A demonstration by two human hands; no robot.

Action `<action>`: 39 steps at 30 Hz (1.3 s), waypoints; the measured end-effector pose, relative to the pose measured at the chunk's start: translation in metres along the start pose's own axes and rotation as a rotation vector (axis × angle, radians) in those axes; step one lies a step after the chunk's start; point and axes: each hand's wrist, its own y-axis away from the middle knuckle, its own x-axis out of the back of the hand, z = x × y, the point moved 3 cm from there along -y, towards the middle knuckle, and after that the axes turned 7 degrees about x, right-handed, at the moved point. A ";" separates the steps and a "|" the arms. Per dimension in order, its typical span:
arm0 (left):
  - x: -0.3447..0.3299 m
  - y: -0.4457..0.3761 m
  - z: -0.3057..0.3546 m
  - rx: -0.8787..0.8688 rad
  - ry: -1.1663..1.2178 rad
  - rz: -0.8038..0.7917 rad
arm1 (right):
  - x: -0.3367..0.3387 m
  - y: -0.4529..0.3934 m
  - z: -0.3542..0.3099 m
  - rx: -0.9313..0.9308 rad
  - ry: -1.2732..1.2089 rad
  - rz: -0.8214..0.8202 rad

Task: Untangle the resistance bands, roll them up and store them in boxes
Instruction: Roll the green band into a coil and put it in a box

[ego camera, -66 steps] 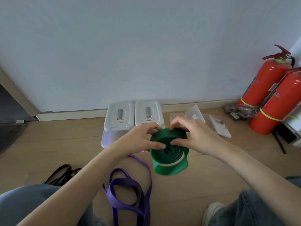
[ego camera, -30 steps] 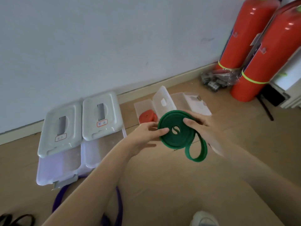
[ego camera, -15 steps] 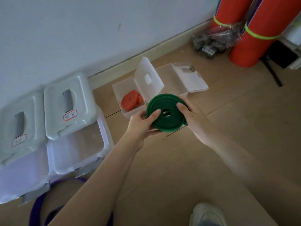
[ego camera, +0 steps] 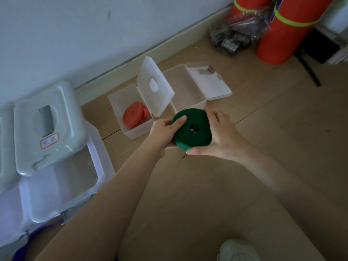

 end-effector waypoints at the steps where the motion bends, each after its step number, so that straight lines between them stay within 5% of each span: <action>1: -0.004 -0.005 0.001 -0.004 -0.039 -0.002 | -0.002 0.001 0.002 0.009 0.053 0.049; 7: -0.013 -0.028 0.012 -0.142 -0.202 -0.043 | 0.005 -0.001 0.033 -0.109 0.036 0.264; 10: -0.010 -0.043 0.012 -0.458 -0.909 0.212 | 0.015 -0.002 0.060 -0.306 -0.170 0.290; 13: -0.022 -0.059 0.002 -0.552 -1.355 0.315 | 0.017 -0.002 0.071 -0.315 -0.330 0.307; 16: -0.039 -0.059 0.001 -0.592 -1.292 0.363 | 0.020 -0.005 0.066 -0.296 -0.551 0.314; 22: -0.084 -0.011 -0.042 -0.828 -1.229 0.128 | 0.032 -0.014 0.058 -0.225 -0.875 0.141; 29: -0.031 0.009 -0.062 -0.896 -1.333 0.423 | 0.017 -0.027 0.052 -0.163 -0.616 -0.221; 35: -0.039 0.007 -0.071 -0.872 -1.274 0.407 | -0.010 -0.039 0.057 -0.159 -0.175 -0.002; 39: -0.040 0.004 -0.069 -0.829 -1.237 0.417 | -0.029 -0.032 0.048 -0.059 0.100 -0.010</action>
